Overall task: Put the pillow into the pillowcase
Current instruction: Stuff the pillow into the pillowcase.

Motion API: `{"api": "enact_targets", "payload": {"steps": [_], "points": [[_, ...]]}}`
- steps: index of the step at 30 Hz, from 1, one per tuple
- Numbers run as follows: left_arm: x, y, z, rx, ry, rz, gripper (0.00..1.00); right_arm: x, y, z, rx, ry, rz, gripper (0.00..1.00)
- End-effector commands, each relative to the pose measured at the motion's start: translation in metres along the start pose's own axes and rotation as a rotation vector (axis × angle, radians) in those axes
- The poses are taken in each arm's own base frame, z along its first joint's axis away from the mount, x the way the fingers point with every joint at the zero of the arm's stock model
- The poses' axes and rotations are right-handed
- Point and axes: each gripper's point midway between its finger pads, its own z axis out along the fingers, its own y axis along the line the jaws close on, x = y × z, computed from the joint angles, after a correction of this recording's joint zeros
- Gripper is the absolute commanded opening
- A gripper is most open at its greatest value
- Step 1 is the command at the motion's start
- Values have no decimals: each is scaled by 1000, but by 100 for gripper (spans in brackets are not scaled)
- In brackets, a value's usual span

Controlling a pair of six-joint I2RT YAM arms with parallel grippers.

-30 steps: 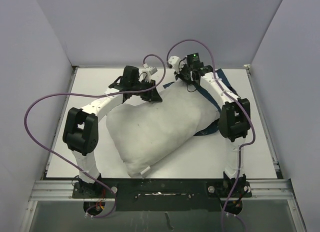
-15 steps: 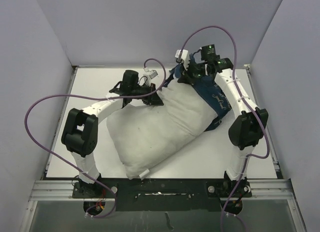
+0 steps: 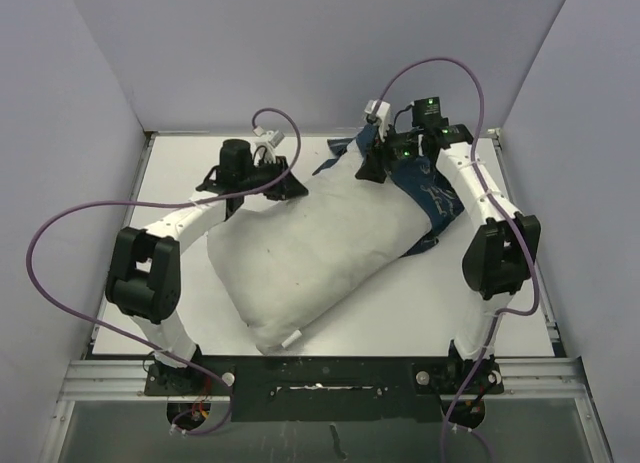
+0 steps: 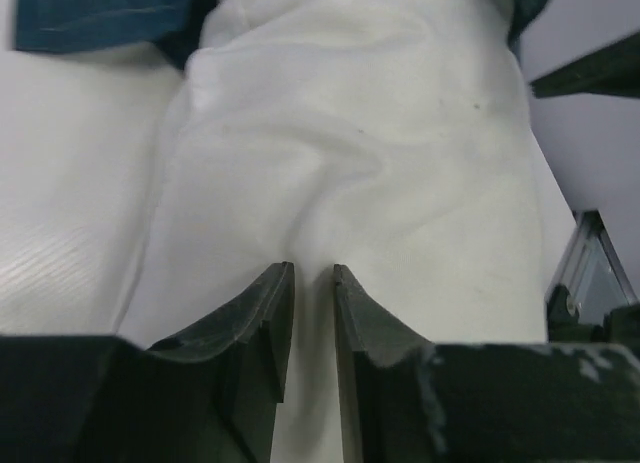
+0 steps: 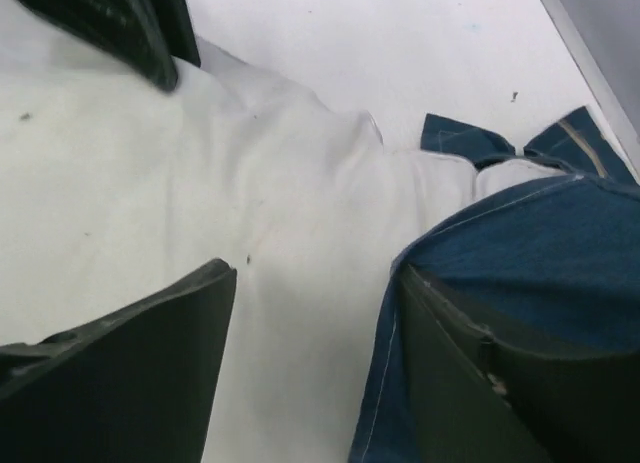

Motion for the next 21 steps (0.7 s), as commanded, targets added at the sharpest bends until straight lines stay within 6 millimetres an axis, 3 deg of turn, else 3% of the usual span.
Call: {"api": "enact_targets", "payload": {"steps": [1,3,6,8,10,13,16,18,21], "points": [[-64,36,-25,-187,-175,-37,30,-59,5,-65,-45,-180,-131,80],[-80,38,-43,-254,-229,-30,47,-65,0,-94,-10,-213,-151,100],[-100,27,-75,-314,-312,16,67,-46,-11,-131,61,-236,-56,98],[-105,11,-88,-307,-338,64,70,-6,-15,-149,96,-247,108,98],[-99,-11,-88,-305,-310,139,71,34,-16,-163,153,-260,302,98],[-70,-50,-63,-320,-178,365,74,94,-7,-175,259,-249,523,98],[-25,-90,-27,-270,-36,550,78,152,1,-175,374,-186,698,98],[1,-103,-7,-247,42,673,81,183,6,-173,442,-141,796,98],[23,-120,19,-193,114,750,83,218,10,-164,504,-94,863,98]]}}
